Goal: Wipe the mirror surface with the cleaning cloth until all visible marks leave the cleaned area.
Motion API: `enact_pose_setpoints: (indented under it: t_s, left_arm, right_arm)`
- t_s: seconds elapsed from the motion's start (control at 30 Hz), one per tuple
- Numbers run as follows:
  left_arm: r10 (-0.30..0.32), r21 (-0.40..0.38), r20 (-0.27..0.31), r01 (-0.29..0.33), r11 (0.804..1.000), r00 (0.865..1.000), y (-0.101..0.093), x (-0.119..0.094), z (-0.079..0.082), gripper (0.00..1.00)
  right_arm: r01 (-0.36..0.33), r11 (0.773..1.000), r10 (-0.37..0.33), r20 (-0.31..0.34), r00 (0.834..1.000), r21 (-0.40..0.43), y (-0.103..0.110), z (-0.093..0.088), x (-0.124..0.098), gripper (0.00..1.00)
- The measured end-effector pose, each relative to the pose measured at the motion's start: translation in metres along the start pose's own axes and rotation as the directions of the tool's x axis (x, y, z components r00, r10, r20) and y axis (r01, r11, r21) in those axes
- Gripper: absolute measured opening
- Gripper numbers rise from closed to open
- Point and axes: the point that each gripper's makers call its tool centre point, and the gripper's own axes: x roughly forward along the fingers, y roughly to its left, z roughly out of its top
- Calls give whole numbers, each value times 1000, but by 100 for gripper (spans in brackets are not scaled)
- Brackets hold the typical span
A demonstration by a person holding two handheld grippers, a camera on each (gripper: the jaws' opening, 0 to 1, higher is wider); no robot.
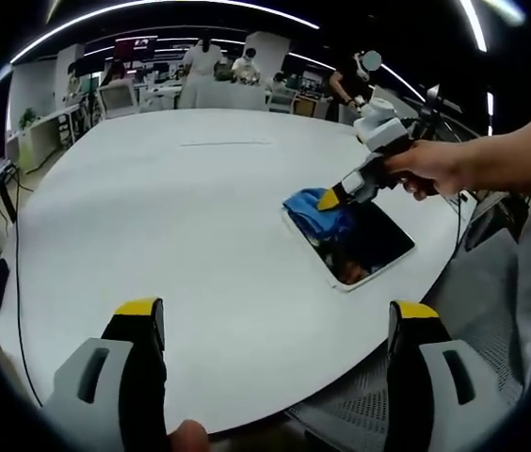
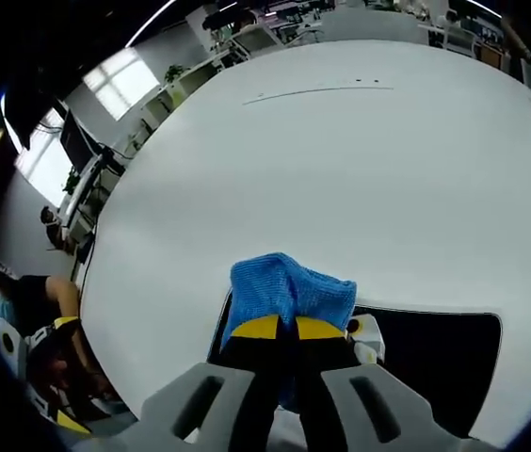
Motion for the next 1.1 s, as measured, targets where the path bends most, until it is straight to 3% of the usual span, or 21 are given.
enact_pose_setpoints:
  t_s: [0.33,0.63,1.1]
  left_arm:
    - [-9,0,4,9,1000,1000,-6,2,-1,98]
    - [-10,1,11,10,1000,1000,-5,0,0,98]
    - [-25,25,17,24,999,1000,-22,-10,4,98]
  right_arm:
    - [19,998,-19,8,1000,52,-19,0,-7,0]
    - [22,1000,-22,8,1000,22,-18,-1,-6,0]
    - [47,999,-48,23,999,19,-13,-25,-16,0]
